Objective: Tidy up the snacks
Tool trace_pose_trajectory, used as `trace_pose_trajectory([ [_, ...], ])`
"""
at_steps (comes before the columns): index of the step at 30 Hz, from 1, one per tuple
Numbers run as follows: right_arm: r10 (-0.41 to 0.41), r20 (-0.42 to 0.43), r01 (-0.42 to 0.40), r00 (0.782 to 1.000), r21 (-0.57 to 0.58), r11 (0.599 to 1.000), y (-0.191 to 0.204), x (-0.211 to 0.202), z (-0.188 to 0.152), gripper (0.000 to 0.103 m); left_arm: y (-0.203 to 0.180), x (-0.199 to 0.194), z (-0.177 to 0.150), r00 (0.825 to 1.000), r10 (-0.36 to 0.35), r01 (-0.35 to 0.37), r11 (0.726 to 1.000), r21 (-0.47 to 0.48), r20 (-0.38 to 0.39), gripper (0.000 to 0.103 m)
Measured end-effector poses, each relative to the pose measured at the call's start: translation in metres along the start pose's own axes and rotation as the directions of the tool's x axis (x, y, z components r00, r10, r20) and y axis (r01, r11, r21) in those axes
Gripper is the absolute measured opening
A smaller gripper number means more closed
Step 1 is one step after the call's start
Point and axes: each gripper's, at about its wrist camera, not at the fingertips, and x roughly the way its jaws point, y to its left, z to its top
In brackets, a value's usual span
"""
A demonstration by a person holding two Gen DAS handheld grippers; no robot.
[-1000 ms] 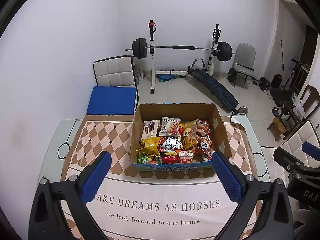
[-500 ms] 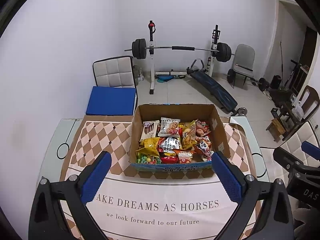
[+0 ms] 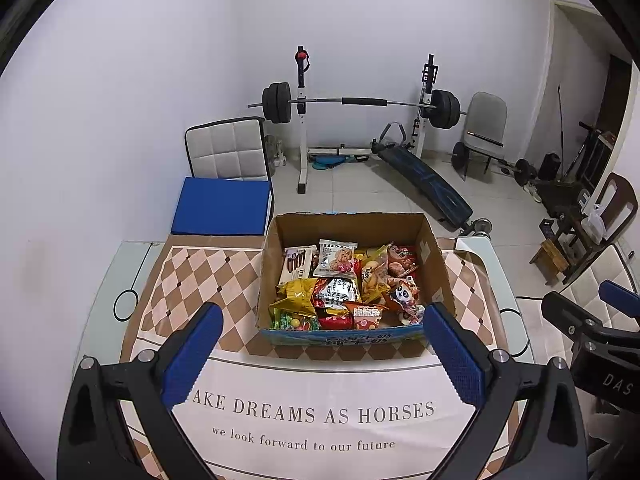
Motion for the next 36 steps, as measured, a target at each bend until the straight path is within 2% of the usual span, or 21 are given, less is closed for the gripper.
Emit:
trace_pose_trajectory([
  [36, -0.001, 0.011, 0.001, 1.000, -0.010, 1.000, -0.005, -0.012, 0.005, 0.101, -0.002, -0.008, -0.003, 1.000, 0.007, -0.007, 1.000, 0.002, 0.010, 0.103],
])
